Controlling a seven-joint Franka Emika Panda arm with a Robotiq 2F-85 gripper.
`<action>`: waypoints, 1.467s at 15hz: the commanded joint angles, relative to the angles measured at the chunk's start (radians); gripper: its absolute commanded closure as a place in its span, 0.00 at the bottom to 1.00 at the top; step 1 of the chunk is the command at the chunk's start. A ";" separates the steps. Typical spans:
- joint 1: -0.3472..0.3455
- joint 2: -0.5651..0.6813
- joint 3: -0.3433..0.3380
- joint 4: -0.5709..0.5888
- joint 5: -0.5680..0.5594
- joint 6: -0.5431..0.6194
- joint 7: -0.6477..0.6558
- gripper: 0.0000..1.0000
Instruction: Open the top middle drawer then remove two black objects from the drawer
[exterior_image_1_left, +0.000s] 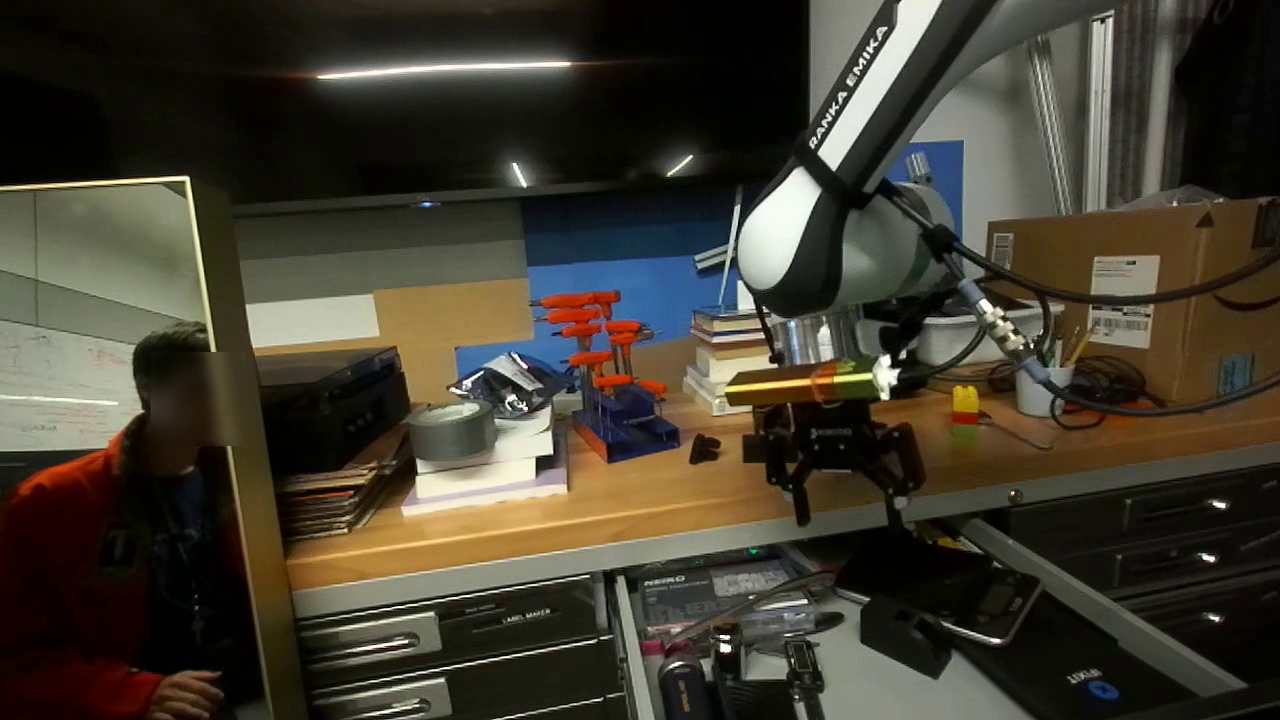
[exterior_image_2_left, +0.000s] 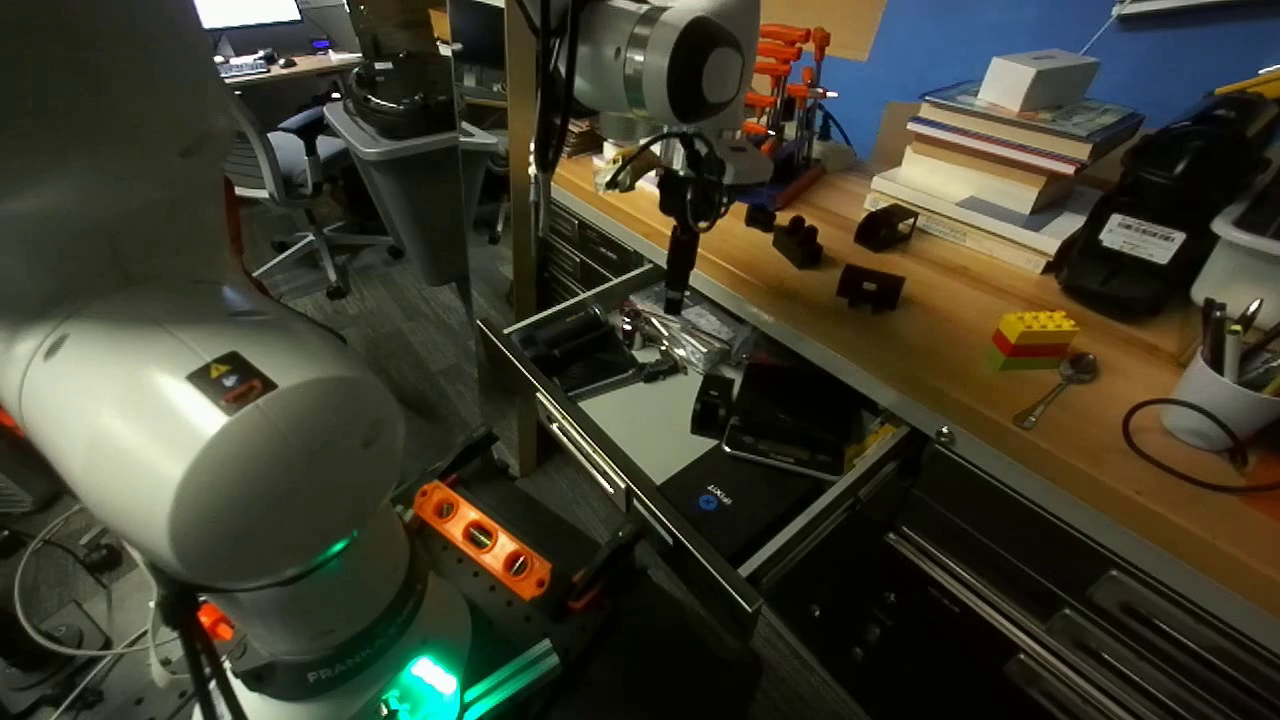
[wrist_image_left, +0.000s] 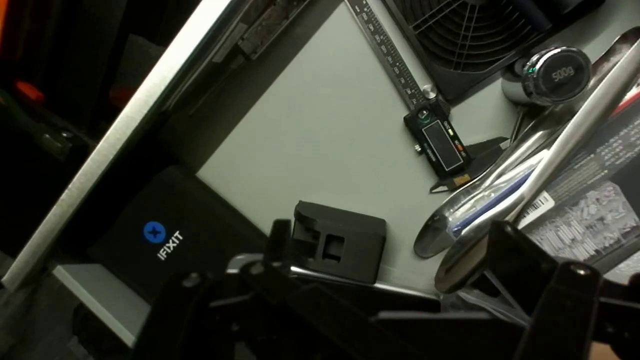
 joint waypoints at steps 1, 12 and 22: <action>-0.012 0.036 -0.004 -0.052 0.008 0.140 0.105 0.00; 0.011 0.169 -0.098 -0.108 -0.018 0.430 0.264 0.00; -0.025 0.214 -0.091 -0.110 0.039 0.479 0.180 0.00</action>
